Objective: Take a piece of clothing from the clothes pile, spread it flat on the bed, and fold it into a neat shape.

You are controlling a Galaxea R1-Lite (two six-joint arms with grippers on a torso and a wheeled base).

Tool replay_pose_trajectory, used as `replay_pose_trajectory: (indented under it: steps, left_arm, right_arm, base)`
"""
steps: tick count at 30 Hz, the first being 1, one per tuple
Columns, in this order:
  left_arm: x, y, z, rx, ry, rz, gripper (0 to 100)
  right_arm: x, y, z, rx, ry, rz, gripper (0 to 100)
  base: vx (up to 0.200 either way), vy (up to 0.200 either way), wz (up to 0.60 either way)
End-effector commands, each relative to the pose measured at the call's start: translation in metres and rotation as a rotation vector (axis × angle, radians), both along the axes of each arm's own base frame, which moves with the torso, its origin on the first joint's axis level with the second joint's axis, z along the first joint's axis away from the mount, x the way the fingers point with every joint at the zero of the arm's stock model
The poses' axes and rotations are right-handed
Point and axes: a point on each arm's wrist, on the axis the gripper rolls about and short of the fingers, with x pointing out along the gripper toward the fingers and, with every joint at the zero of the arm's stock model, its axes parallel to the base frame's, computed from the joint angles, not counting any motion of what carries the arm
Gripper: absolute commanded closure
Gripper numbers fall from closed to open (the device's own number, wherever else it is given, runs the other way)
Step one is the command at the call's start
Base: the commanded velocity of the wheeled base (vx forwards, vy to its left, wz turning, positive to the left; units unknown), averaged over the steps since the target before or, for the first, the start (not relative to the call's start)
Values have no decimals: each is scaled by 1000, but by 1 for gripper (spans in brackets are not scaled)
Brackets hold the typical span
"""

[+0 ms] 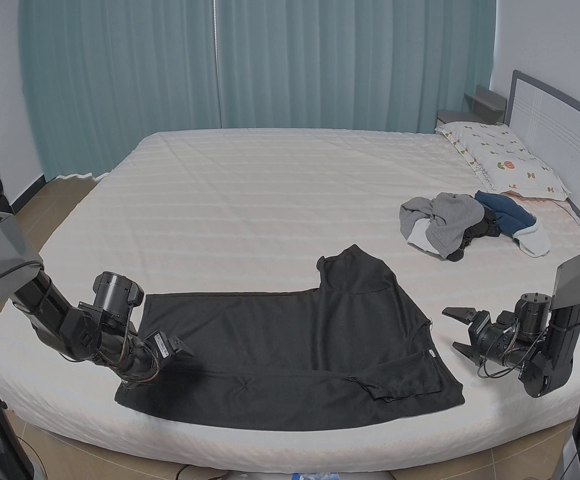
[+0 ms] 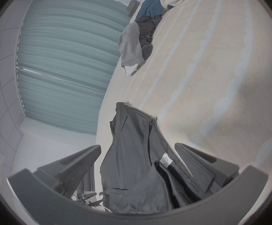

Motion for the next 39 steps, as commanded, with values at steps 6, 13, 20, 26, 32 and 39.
replay_pose_trajectory:
  steps: [6,13,20,26,32,39]
  left_arm:
    - [20,8,-13,18,3,60,0]
    - [37,23,-9,-18,-32,161,0]
    - [48,33,-5,-68,-90,242,0]
    - [57,46,-2,-106,-154,318,0]
    - [62,56,-2,-114,-168,348,0]
    - [54,74,9,-184,-186,287,0]
  right_arm:
    - [-1,0,-3,-2,8,1,0]
    - [-1,0,-3,-2,8,1,0]
    - [-1,1,-4,-5,13,2,0]
    - [-1,1,-5,-16,11,8,0]
    - [-1,1,-5,-16,11,8,0]
    - [-1,1,-5,-16,11,8,0]
  base:
    - [0,0,0]
    - [0,0,0]
    - [0,0,0]
    - [0,0,0]
    - [0,0,0]
    - [0,0,0]
